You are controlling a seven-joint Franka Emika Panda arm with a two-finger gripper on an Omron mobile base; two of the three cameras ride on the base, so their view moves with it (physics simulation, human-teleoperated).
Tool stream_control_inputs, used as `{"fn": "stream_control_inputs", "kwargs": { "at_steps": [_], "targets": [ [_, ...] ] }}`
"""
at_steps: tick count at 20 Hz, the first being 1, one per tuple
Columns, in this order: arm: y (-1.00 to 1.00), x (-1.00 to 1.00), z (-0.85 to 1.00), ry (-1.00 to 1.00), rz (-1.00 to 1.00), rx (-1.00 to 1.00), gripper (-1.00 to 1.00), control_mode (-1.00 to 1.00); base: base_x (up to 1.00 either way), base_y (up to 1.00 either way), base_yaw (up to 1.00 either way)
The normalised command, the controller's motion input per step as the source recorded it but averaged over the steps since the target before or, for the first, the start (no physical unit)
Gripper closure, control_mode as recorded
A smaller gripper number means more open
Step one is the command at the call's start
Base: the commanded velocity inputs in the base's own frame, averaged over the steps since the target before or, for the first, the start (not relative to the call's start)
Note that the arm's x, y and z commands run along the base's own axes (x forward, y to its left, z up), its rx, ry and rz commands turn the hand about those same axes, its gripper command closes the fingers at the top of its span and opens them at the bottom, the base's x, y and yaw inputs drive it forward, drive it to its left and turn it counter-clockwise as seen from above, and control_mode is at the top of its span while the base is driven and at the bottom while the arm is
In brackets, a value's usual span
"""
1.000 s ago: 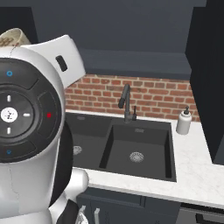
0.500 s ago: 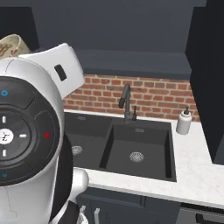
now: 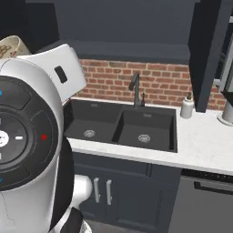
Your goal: Gather all objects into one cabinet and sort the glasses and bowls to opposite sides.
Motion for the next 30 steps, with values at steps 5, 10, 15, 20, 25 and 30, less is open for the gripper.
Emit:
{"fn": "stream_control_inputs", "kwargs": {
  "at_steps": [5, 10, 15, 20, 25, 30],
  "targets": [
    [0.00, 0.00, 0.00, 0.00, 0.00, 0.00, 1.00, 1.00, -1.00, -0.44, 0.12],
    [0.00, 0.00, 0.00, 0.00, 0.00, 0.00, 1.00, 1.00, -0.90, -0.62, 0.07],
    [0.00, 0.00, 0.00, 0.00, 0.00, 0.00, 1.00, 1.00, -0.88, -1.00, 0.00],
    [0.00, 0.00, 0.00, 0.00, 0.00, 0.00, 1.00, 1.00, -0.11, -1.00, 0.00],
    [0.00, 0.00, 0.00, 0.00, 0.00, 0.00, 1.00, 1.00, 0.62, -1.00, 0.00],
    [0.00, 0.00, 0.00, 0.00, 0.00, 0.00, 1.00, 1.00, 1.00, -1.00, 0.00]
  ]
}}
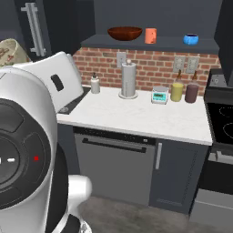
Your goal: Gather all objects into one cabinet and sort the glasses and bowls to opposite sides.
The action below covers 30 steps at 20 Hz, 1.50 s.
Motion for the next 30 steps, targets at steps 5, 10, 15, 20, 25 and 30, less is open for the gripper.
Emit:
{"fn": "stream_control_inputs", "kwargs": {
  "at_steps": [5, 10, 15, 20, 25, 30],
  "targets": [
    [0.00, 0.00, 0.00, 0.00, 0.00, 0.00, 1.00, 1.00, 0.96, -0.74, 0.00],
    [0.00, 0.00, 0.00, 0.00, 0.00, 0.00, 1.00, 1.00, 0.36, 0.03, -0.10],
    [0.00, 0.00, 0.00, 0.00, 0.00, 0.00, 1.00, 1.00, 0.14, 0.02, -0.05],
    [0.00, 0.00, 0.00, 0.00, 0.00, 0.00, 1.00, 1.00, 0.13, 0.14, 0.00],
    [0.00, 0.00, 0.00, 0.00, 0.00, 0.00, 1.00, 1.00, 0.79, 0.25, 0.01],
    [0.00, 0.00, 0.00, 0.00, 0.00, 0.00, 1.00, 1.00, 0.93, 0.22, 0.01]
  ]
}}
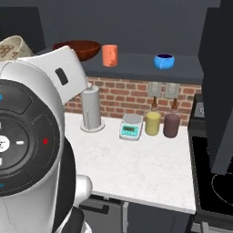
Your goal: Gather all objects into one cabinet and sort the glasses and bowls to opposite sides.
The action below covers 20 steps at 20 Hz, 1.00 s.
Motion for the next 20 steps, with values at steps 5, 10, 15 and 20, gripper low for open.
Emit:
{"fn": "stream_control_inputs", "kwargs": {
  "at_steps": [5, 10, 15, 20],
  "targets": [
    [0.00, 0.00, 0.00, 0.00, 0.00, 0.00, 1.00, 1.00, 0.91, 0.24, 0.01],
    [0.00, 0.00, 0.00, 0.00, 0.00, 0.00, 1.00, 1.00, 0.70, 0.21, 0.00],
    [0.00, 0.00, 0.00, 0.00, 0.00, 0.00, 1.00, 1.00, 0.02, 0.00, 0.01],
    [0.00, 0.00, 0.00, 0.00, 0.00, 0.00, 1.00, 1.00, 0.00, 0.00, 0.00]
  ]
}}
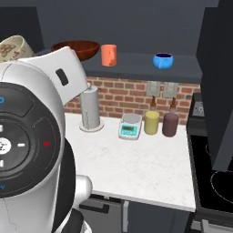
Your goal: Gather all objects into one cabinet and sort the glasses and bowls to opposite sides.
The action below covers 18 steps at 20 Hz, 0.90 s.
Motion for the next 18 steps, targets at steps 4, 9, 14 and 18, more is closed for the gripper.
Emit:
{"fn": "stream_control_inputs", "kwargs": {
  "at_steps": [4, 9, 14, 18],
  "targets": [
    [0.00, 0.00, 0.00, 0.00, 0.00, 0.00, 1.00, 1.00, 0.00, 0.00, 0.00],
    [0.00, 0.00, 0.00, 0.00, 0.00, 0.00, 1.00, -1.00, 0.00, 0.00, 0.00],
    [0.00, 0.00, 0.00, 0.00, 0.00, 0.01, 1.00, -1.00, 0.00, 0.00, 0.00],
    [0.04, 0.21, 0.04, 0.00, -0.11, 0.13, 1.00, -1.00, 0.00, 0.00, 0.00]
  ]
}}
